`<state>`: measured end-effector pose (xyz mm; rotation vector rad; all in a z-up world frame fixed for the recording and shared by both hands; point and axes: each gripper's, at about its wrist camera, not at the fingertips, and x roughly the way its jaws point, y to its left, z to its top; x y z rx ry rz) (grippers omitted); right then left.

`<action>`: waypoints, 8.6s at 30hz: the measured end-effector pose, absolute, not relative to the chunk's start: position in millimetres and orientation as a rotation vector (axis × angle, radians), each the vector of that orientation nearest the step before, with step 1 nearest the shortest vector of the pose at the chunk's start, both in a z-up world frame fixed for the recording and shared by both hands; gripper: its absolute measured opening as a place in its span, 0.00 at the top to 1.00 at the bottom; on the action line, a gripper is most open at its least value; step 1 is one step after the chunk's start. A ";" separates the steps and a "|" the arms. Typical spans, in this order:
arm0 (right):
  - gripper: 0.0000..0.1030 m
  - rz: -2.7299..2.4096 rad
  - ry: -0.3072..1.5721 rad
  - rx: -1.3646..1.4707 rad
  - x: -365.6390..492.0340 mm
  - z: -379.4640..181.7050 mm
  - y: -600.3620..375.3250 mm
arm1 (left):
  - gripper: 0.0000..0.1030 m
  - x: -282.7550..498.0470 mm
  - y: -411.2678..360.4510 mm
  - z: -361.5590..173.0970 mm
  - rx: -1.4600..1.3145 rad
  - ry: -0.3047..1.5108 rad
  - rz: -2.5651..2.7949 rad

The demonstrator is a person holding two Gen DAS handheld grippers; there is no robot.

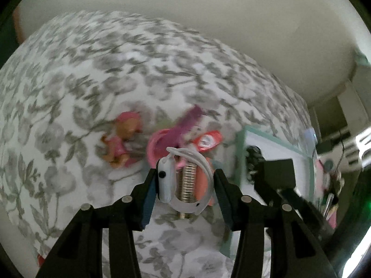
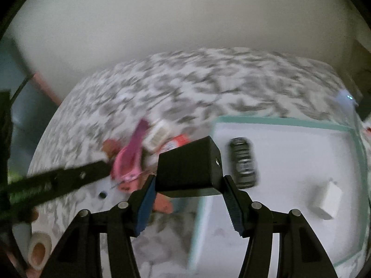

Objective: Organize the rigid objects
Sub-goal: 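Lower the white watch into the tray with the left tool while the right tool releases the black charger, then move both open tools back over the pile of items, then grasp the pink doll figure with the left tool while the right tool grasps the coral-and-blue toy, then lift the doll with the left tool while the right tool lifts the coral-and-blue toy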

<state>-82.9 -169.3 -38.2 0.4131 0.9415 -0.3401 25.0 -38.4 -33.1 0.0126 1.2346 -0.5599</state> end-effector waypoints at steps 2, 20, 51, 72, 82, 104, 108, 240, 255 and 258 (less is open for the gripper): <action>0.42 -0.404 0.940 0.432 -91.0 -38.7 -183.0 | 0.51 13.9 -51.8 -31.1 0.059 1.217 -0.596; 0.42 -0.925 0.839 0.696 -193.3 -40.5 -293.4 | 0.51 -54.5 -120.6 -35.8 0.292 1.151 -0.781; 0.42 -1.105 0.933 0.868 -232.5 -74.6 -324.3 | 0.35 -66.4 -134.1 -51.9 0.380 1.160 -0.785; 0.17 -1.056 0.894 0.681 -207.1 -56.9 -310.3 | 0.12 -19.2 -93.9 -30.2 0.188 1.143 -0.600; 0.16 -0.787 0.861 0.518 -156.9 -37.7 -264.3 | 0.12 24.4 -33.1 -27.4 0.095 1.157 -0.385; 0.00 -0.305 0.962 0.316 -56.3 -49.7 -136.1 | 0.12 86.2 79.5 -49.2 -0.093 1.256 -0.110; 0.01 -0.296 0.980 0.306 -49.6 -54.2 -136.6 | 0.12 92.3 69.9 -57.0 -0.087 1.277 -0.150; 0.60 -0.215 1.089 0.364 -28.6 -75.8 -139.4 | 0.60 100.8 41.0 -42.4 0.016 1.220 -0.230; 0.50 -0.178 1.192 0.272 -24.0 -89.2 -120.2 | 0.59 103.0 44.5 -42.5 -0.020 1.236 -0.242; 0.50 -0.162 1.190 0.294 -25.3 -88.6 -120.4 | 0.59 103.2 44.9 -42.5 -0.025 1.238 -0.244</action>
